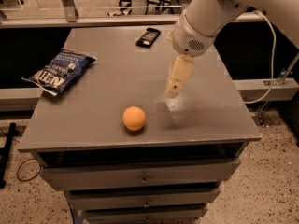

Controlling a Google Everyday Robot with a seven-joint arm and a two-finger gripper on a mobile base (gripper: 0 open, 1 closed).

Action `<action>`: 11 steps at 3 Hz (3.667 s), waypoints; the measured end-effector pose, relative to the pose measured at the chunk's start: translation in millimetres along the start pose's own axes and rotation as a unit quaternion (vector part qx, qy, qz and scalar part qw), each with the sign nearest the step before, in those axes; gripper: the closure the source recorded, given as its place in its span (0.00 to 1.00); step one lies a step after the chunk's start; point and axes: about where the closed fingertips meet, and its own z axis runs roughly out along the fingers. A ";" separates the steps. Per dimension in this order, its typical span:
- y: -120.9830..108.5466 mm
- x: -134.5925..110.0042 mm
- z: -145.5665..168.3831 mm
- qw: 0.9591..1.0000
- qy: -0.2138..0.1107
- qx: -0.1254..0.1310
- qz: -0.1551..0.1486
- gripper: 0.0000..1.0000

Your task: Pick blue chip bag

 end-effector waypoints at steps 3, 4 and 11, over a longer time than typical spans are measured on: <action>-79.7 -73.3 43.8 0.981 -0.190 0.022 0.016 0.00; -115.3 -116.3 65.4 0.968 -0.250 0.020 0.028 0.00; -92.7 -249.7 215.9 0.962 -0.249 -0.066 0.087 0.41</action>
Offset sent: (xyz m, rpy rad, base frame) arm 0.0935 0.0769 0.0106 0.4593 -0.0646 0.0187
